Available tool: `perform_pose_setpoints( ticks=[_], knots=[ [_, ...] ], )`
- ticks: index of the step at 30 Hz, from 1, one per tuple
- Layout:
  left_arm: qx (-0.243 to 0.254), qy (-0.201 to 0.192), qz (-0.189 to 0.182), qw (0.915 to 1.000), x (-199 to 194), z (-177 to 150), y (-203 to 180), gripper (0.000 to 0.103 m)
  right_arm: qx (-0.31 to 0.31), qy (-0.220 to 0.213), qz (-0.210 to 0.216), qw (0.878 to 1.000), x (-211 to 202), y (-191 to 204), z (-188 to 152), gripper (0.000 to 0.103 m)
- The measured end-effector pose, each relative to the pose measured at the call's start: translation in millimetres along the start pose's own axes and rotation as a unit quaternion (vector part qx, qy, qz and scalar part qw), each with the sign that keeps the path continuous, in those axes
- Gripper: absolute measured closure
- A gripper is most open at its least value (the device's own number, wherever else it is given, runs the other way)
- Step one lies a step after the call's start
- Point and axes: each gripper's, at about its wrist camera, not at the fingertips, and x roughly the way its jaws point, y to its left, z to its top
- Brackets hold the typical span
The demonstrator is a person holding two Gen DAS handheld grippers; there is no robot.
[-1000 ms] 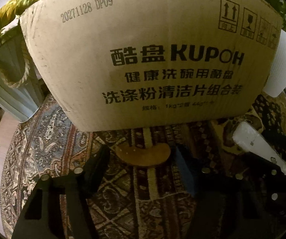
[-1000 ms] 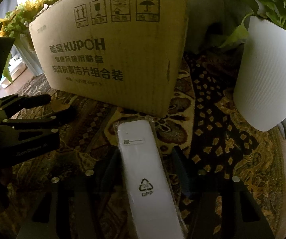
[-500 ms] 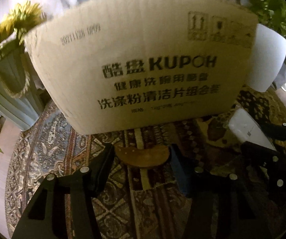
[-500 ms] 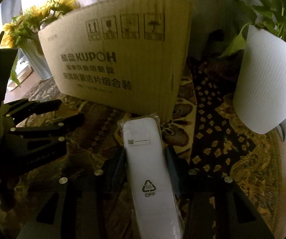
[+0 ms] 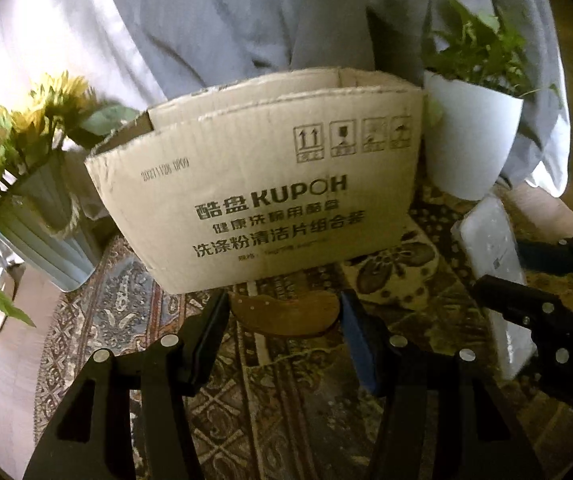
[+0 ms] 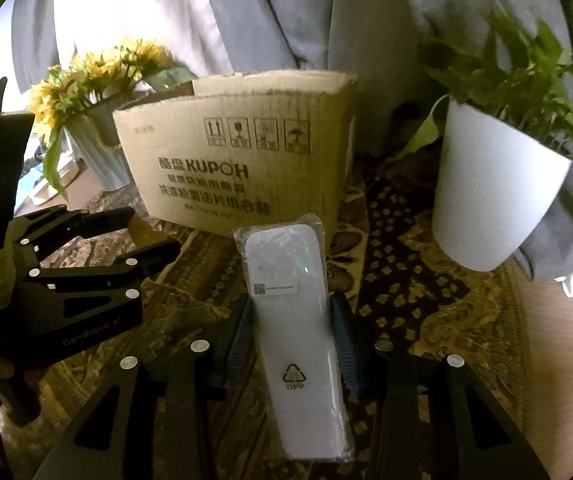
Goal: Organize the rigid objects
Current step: 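Grasp the bagged white remote with the right tool and lift it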
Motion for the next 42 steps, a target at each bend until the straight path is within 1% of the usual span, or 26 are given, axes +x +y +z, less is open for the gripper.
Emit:
perform_pose_setpoints(
  ticks=[10,20,28,34,42],
  knots=[
    [0.007,-0.022,0.011,0.9997,-39.2,-5.9,-12.7,0.047,0.004,-0.033,-0.004,0.999,-32.4,4.8,-10.4,0.063],
    [0.002,-0.042,0.016,0.9990,-71.9,-5.4,-16.5,0.047,0.011,-0.053,-0.001,0.999,-55.6,9.0,-13.9,0.066],
    [-0.005,-0.055,0.027,0.9981,-88.5,-3.6,-13.8,0.047,0.004,-0.075,-0.001,0.997,-72.8,15.0,-9.8,0.067],
    [-0.009,-0.061,0.027,0.9977,-97.2,1.1,-10.3,0.047,-0.004,-0.088,-0.005,0.996,-81.7,17.1,-3.7,0.067],
    [-0.012,-0.082,0.027,0.9962,-109.3,14.7,-2.3,0.047,-0.011,-0.113,-0.010,0.993,-92.8,21.2,10.1,0.067]
  ],
)
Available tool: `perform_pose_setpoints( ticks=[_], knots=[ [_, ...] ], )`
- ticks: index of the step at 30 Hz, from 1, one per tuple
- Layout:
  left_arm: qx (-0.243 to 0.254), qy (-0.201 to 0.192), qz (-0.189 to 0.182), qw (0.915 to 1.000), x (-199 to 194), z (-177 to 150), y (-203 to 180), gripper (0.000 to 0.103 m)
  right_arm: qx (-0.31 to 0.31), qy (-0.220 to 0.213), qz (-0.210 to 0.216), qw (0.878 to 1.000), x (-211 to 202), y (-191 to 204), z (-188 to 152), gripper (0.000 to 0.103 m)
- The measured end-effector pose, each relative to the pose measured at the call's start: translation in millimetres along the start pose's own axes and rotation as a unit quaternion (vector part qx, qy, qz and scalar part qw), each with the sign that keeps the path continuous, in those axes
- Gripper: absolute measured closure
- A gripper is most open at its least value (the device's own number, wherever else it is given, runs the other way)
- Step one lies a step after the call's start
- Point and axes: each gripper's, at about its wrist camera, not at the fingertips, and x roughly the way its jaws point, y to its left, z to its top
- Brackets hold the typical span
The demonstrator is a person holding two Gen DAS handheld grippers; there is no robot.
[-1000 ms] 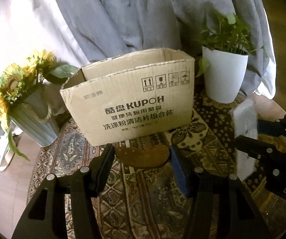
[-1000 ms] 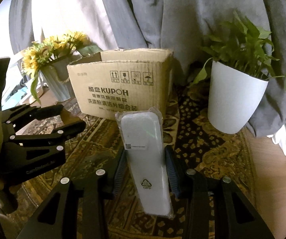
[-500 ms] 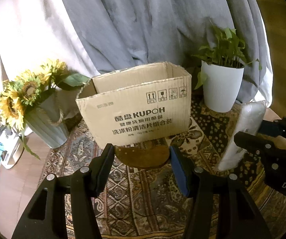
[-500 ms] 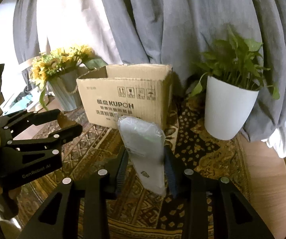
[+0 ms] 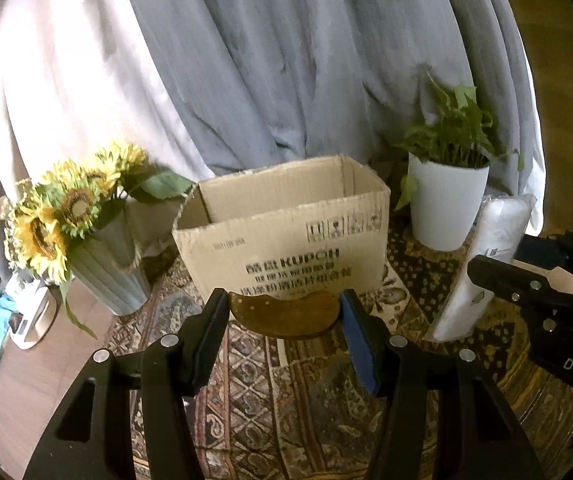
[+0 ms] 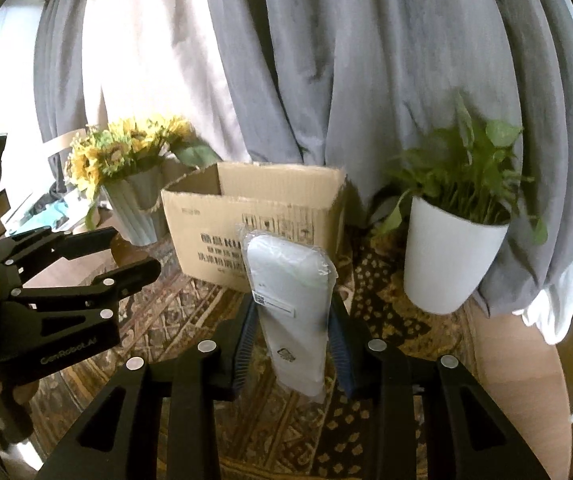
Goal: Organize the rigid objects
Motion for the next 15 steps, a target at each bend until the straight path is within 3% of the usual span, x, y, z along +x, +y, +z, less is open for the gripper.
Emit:
perform_pose_setpoints(
  ticks=[11,15],
  knots=[
    [-0.013,-0.028,-0.002,0.9995,-3.7,30.9,22.5,0.047,-0.019,-0.045,0.004,0.999,-3.5,10.9,34.4,0.070],
    [-0.025,-0.031,-0.012,0.9991,3.7,43.8,32.1,0.047,-0.025,-0.072,0.000,0.997,-3.1,16.9,50.3,0.085]
  ],
)
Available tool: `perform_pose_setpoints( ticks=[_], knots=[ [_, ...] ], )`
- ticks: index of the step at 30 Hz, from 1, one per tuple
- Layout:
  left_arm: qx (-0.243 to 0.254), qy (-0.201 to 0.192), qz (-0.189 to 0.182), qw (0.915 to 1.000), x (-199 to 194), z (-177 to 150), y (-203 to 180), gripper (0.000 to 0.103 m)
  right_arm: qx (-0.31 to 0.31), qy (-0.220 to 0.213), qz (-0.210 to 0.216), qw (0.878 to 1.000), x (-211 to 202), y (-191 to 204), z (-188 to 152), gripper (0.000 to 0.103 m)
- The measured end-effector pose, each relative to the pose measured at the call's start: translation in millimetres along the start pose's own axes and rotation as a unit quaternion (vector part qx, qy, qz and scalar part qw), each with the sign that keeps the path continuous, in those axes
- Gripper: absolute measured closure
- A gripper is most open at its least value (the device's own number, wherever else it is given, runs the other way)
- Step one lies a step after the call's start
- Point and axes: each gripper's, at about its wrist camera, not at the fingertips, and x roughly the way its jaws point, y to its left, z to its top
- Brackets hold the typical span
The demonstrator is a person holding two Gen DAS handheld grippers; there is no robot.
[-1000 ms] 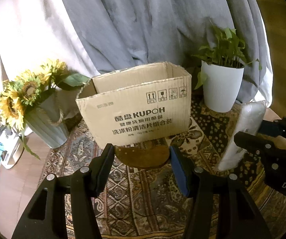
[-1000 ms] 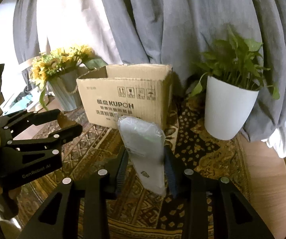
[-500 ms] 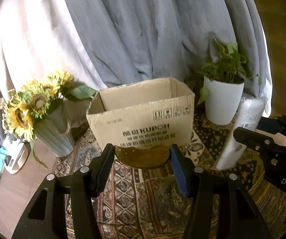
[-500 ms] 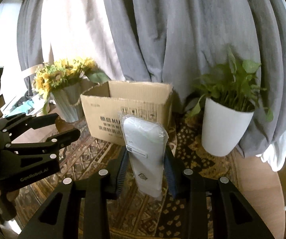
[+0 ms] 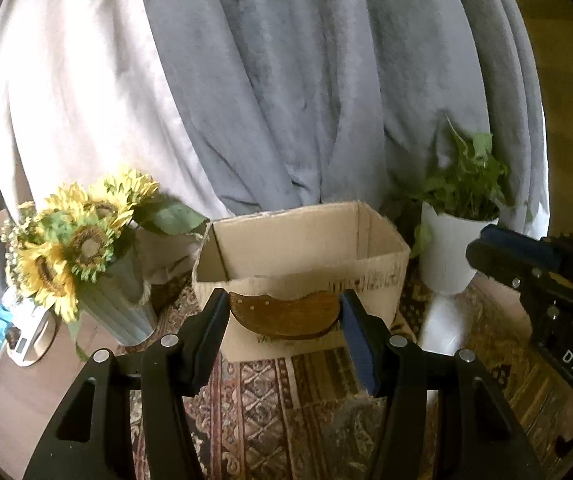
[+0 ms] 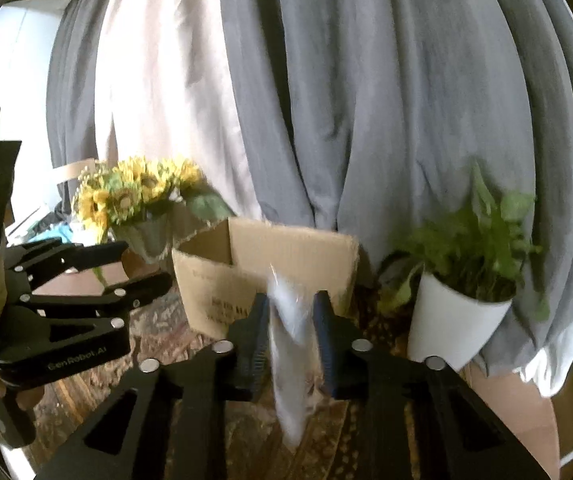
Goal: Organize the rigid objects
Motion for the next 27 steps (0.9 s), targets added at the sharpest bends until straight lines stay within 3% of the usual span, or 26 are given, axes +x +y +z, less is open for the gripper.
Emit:
perform_pose_setpoints(
  ticks=[3,9,17,22,24,27],
  knots=[
    [-0.003,-0.004,0.003,1.0000,7.8,11.2,5.3,0.047,-0.010,-0.007,0.001,1.000,10.0,4.8,11.1,0.094],
    [0.012,-0.024,0.018,0.9995,6.7,13.7,3.8,0.047,0.008,0.002,0.006,1.000,22.2,-1.8,14.4,0.094],
    [-0.001,-0.011,0.034,0.9994,5.3,-0.5,16.2,0.047,0.004,0.040,0.032,0.999,41.6,5.4,2.6,0.094],
    [-0.011,-0.005,0.059,0.9982,-0.4,-14.8,22.7,0.047,-0.004,0.053,0.053,0.997,50.5,11.7,-4.4,0.085],
    [-0.018,0.004,0.065,0.9977,-0.5,-21.7,25.1,0.047,-0.012,0.062,0.064,0.996,56.2,13.9,-7.8,0.074],
    [-0.035,0.022,0.071,0.9966,1.6,-33.6,28.6,0.047,-0.029,0.074,0.080,0.994,63.2,17.5,-13.1,0.070]
  ],
)
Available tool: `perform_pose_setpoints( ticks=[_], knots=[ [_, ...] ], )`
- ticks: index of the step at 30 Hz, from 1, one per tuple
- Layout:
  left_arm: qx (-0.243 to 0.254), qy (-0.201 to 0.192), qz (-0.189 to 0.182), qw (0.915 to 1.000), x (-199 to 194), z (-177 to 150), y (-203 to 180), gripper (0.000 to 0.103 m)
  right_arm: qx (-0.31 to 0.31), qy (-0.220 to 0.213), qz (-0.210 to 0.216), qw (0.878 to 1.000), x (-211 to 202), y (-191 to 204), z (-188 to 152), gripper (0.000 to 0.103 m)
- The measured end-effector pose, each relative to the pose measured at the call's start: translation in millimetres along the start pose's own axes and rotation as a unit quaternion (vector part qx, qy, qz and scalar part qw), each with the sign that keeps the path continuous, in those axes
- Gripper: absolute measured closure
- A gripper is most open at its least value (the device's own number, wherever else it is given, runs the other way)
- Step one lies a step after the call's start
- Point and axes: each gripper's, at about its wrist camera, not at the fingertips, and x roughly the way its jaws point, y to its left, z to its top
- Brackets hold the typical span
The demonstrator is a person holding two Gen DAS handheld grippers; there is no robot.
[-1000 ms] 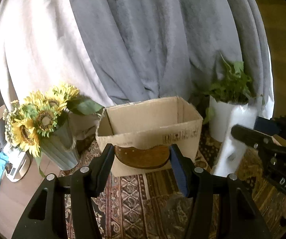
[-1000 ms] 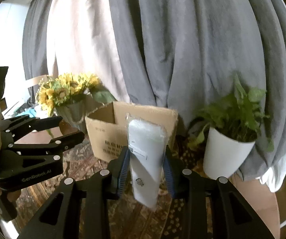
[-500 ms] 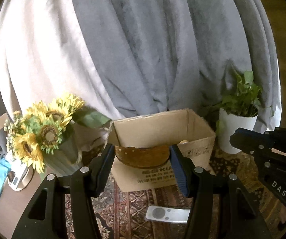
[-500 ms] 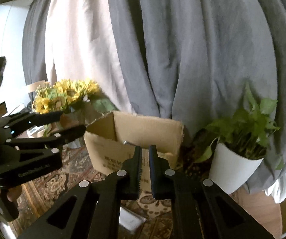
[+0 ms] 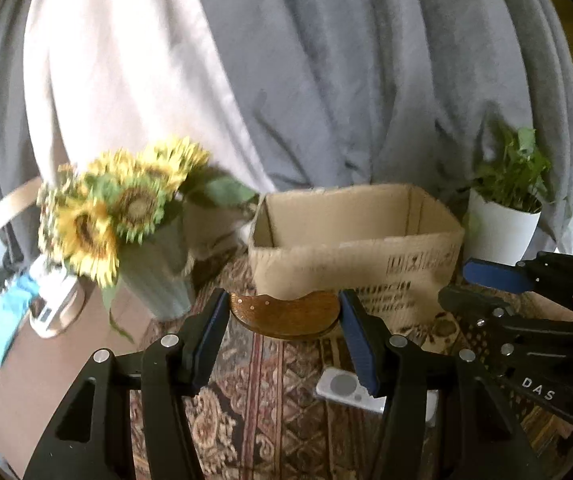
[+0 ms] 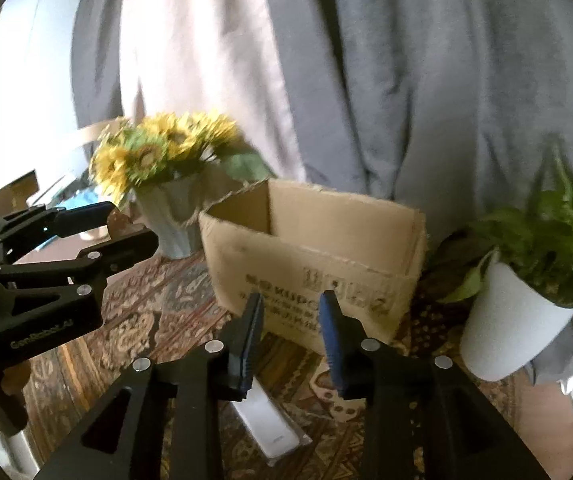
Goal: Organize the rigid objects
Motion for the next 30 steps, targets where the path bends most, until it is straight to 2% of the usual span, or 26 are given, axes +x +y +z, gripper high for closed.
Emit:
perform_pose_setpoints(
  ticks=[6,14,30],
  knots=[
    [-0.014,0.033,0.016,0.9992,7.4,-22.7,3.3,0.047,-0.036,0.042,0.042,0.998,21.4,8.2,-12.8,0.067],
    [-0.021,0.066,0.028,0.9972,20.2,-45.2,5.1,0.047,-0.070,0.103,0.094,0.988,53.7,18.2,-33.7,0.066],
    [-0.030,0.134,0.028,0.9901,54.6,-75.8,2.8,0.047,-0.110,0.185,0.147,0.966,108.7,27.9,-67.4,0.066]
  ],
)
